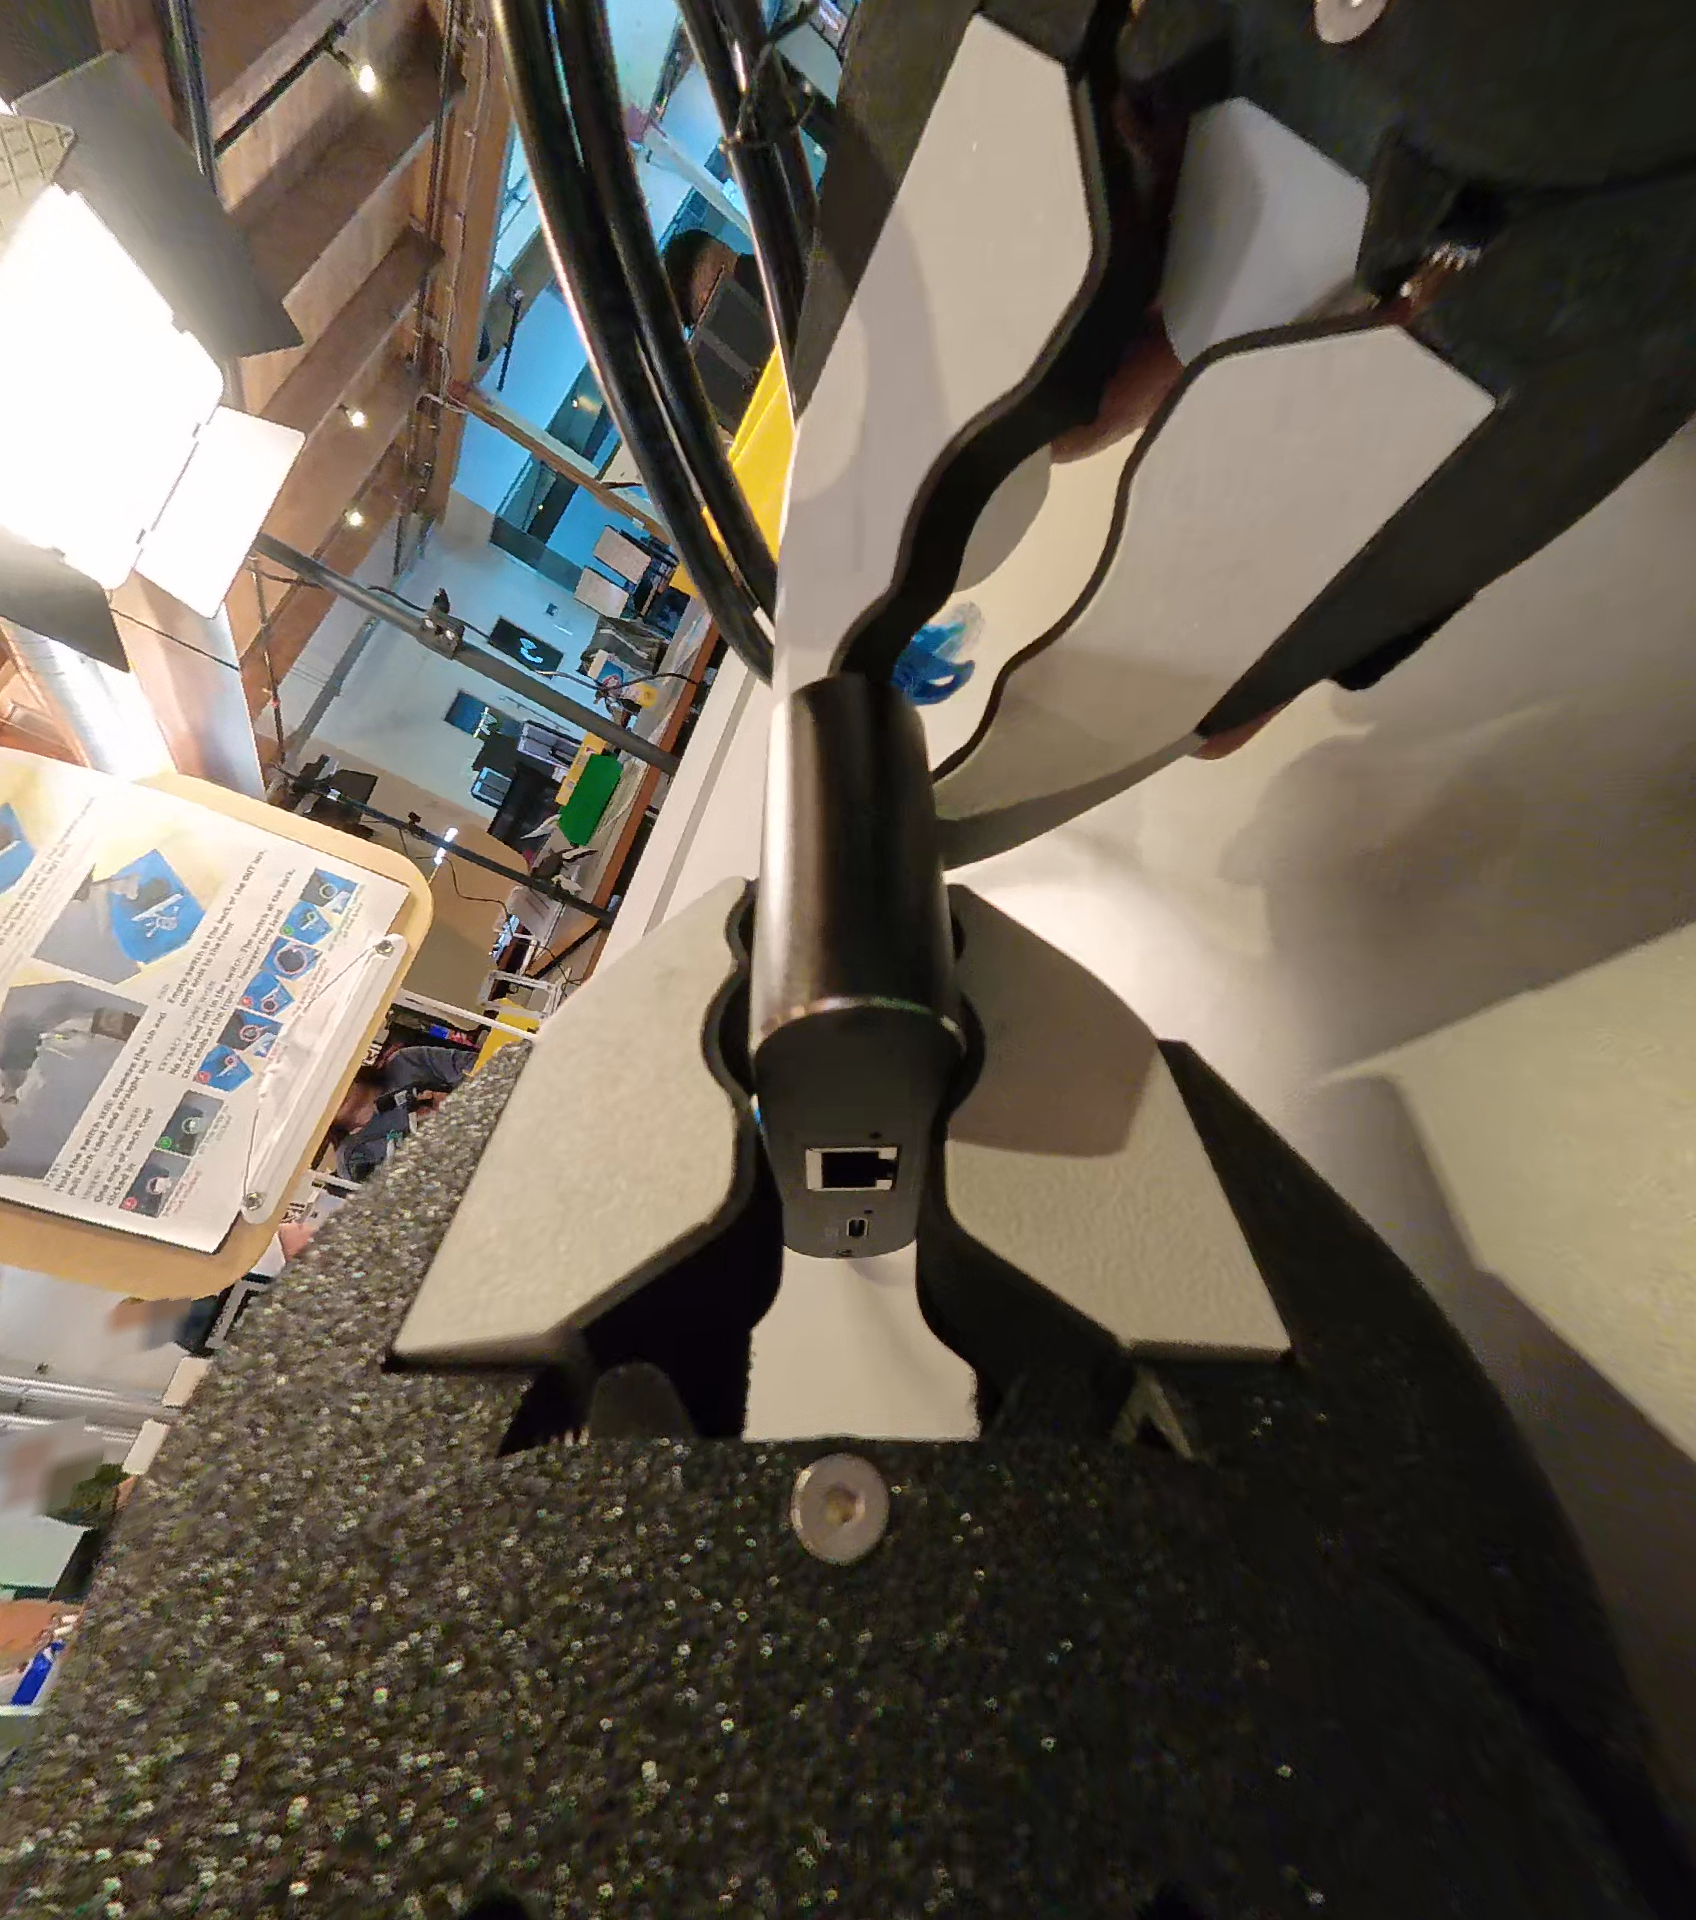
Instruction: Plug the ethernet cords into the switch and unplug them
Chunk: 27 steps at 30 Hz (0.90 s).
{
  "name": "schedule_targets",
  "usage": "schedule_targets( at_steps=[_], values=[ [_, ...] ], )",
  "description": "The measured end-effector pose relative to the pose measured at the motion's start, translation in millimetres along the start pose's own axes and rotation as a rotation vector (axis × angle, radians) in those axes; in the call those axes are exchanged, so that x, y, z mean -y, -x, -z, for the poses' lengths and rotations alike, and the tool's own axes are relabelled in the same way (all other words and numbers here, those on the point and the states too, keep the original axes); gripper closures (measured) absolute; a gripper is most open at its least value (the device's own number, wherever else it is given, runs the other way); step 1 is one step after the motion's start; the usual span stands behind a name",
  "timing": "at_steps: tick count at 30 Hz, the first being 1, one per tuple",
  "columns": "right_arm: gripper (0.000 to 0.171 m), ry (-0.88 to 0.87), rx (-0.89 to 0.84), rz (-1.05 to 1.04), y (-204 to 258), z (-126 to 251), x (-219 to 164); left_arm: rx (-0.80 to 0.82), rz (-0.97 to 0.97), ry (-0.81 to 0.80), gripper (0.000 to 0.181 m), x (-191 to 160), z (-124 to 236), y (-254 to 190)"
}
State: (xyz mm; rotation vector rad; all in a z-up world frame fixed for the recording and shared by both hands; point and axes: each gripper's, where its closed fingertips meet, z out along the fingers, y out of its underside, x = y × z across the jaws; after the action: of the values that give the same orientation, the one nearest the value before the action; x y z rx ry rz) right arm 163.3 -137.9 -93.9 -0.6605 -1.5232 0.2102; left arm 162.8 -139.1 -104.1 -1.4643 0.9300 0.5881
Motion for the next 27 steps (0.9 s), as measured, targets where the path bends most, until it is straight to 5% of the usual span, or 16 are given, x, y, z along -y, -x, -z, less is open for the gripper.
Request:
schedule_targets(
  at_steps=[1,27],
  values=[
    [0.156,0.006,-0.003,-0.003,0.2,-0.1,-0.5,-0.001,-0.003,0.003,0.152,-0.4,-0.4,-0.3],
    [0.156,0.071,-0.021,-0.036,2.4,-1.5,-10.8,0.032,-0.105,0.116,0.152,-9.9,-7.0,-1.7]
  ],
)
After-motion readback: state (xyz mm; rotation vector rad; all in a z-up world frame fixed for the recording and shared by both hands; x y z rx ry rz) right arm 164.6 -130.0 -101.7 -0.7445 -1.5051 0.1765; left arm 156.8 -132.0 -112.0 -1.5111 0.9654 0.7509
